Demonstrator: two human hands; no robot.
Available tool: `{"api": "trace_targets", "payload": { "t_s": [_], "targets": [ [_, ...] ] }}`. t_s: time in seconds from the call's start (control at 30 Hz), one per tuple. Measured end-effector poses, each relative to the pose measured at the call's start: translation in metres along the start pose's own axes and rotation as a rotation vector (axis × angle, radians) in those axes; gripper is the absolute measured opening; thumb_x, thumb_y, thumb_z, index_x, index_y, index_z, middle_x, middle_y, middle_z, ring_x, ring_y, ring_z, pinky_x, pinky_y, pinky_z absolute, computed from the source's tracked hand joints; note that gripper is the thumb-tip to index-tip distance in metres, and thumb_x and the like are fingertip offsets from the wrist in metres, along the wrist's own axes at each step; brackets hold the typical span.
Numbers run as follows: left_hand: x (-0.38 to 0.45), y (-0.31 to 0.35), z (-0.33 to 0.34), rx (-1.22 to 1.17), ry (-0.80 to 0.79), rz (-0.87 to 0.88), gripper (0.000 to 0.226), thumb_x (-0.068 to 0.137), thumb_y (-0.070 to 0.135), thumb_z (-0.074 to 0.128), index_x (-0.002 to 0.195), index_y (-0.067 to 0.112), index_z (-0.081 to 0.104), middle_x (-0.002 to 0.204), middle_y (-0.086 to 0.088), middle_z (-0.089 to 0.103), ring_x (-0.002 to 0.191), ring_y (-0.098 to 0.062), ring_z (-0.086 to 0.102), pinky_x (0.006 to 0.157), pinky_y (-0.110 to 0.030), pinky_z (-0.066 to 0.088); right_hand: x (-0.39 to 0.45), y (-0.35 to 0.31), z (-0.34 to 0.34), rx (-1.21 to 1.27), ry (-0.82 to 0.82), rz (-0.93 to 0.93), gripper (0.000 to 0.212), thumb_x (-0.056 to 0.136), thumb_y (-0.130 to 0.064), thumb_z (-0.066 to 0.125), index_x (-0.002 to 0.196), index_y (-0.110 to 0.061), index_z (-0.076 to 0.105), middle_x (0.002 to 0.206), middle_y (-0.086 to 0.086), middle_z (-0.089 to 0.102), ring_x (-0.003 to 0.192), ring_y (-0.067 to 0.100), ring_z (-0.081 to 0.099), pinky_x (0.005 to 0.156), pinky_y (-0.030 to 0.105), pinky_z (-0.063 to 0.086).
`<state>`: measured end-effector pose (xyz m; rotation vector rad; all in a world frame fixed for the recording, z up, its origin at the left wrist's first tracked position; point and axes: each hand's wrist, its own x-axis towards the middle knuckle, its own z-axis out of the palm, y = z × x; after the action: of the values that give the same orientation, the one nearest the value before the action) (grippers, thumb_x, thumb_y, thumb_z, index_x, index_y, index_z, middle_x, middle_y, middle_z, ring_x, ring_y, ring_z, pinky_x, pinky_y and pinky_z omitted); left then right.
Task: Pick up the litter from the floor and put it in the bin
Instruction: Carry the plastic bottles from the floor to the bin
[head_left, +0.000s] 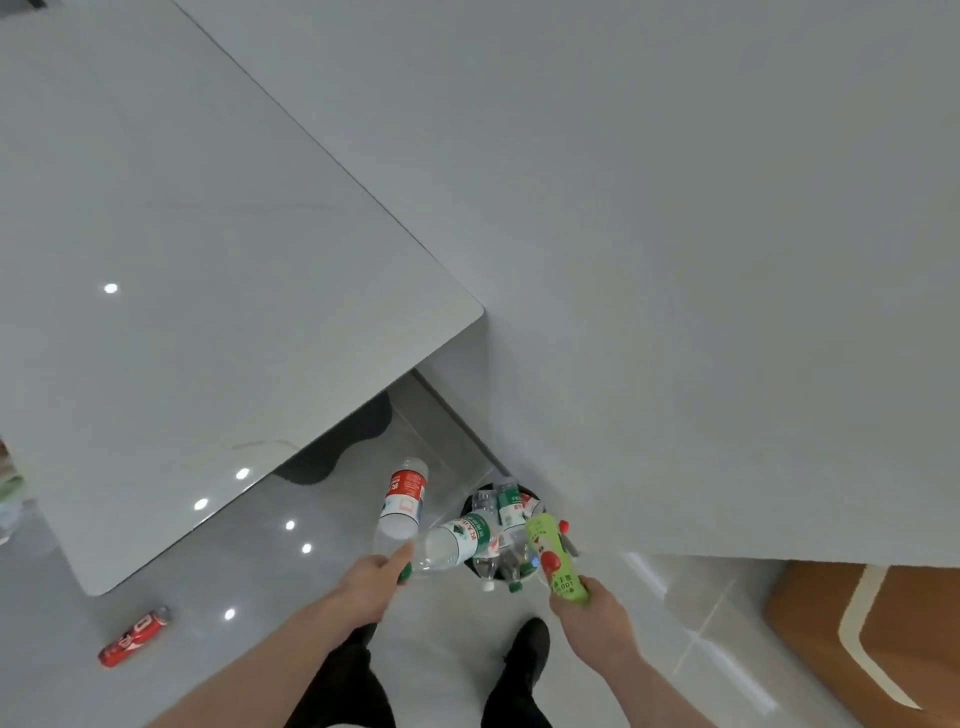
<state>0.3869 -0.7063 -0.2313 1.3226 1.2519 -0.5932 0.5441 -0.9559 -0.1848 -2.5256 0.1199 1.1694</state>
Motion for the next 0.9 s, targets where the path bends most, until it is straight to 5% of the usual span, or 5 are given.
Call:
{"api": "trace_targets", "payload": {
  "t_s": [0.37, 0.5, 0.67, 0.9],
  "targets": [
    [0.020, -0.008, 0.122, -0.164, 0.130, -0.093, 0.054, 0.097, 0.061, 0.045, 0.086, 0.012, 0.065, 0.078, -0.005, 0.061, 0.074, -0.021, 0.057, 0.076, -0.035, 0.049, 0.132, 0.024, -0.030, -0.110, -0.159, 0.000, 0.014, 0.079, -0.027, 0.065, 0.084, -0.029, 0.052, 0.084, -0.003, 0.066, 0.075, 0.013, 0.064, 0.062, 0.027, 0.049],
    [0.072, -0.018, 0.140, -0.203, 0.196, -0.064, 0.047, 0.099, 0.058, 0.045, 0.085, 0.018, 0.066, 0.092, -0.008, 0.071, 0.094, -0.024, 0.066, 0.093, -0.042, 0.053, 0.194, 0.032, 0.009, -0.068, -0.201, -0.002, 0.021, 0.078, -0.021, 0.069, 0.088, -0.028, 0.051, 0.086, -0.003, 0.067, 0.074, 0.012, 0.067, 0.056, 0.023, 0.050],
    [0.137, -0.050, 0.153, -0.344, 0.335, -0.077, 0.050, 0.088, 0.074, 0.046, 0.077, 0.027, 0.060, 0.093, -0.007, 0.071, 0.093, -0.024, 0.067, 0.090, -0.045, 0.055, 0.272, 0.047, 0.081, -0.032, -0.247, -0.030, 0.015, 0.083, -0.032, 0.069, 0.094, -0.023, 0.065, 0.079, -0.005, 0.071, 0.068, 0.009, 0.067, 0.053, 0.021, 0.050],
    [0.193, -0.085, 0.166, -0.479, 0.427, -0.079, 0.038, 0.102, 0.050, 0.043, 0.088, 0.021, 0.063, 0.100, -0.008, 0.069, 0.099, -0.022, 0.066, 0.093, -0.046, 0.055, 0.335, 0.057, 0.164, 0.023, -0.246, -0.054, 0.016, 0.082, -0.028, 0.075, 0.092, -0.027, 0.062, 0.086, -0.004, 0.073, 0.064, 0.006, 0.068, 0.044, 0.019, 0.048]
  ]
}}
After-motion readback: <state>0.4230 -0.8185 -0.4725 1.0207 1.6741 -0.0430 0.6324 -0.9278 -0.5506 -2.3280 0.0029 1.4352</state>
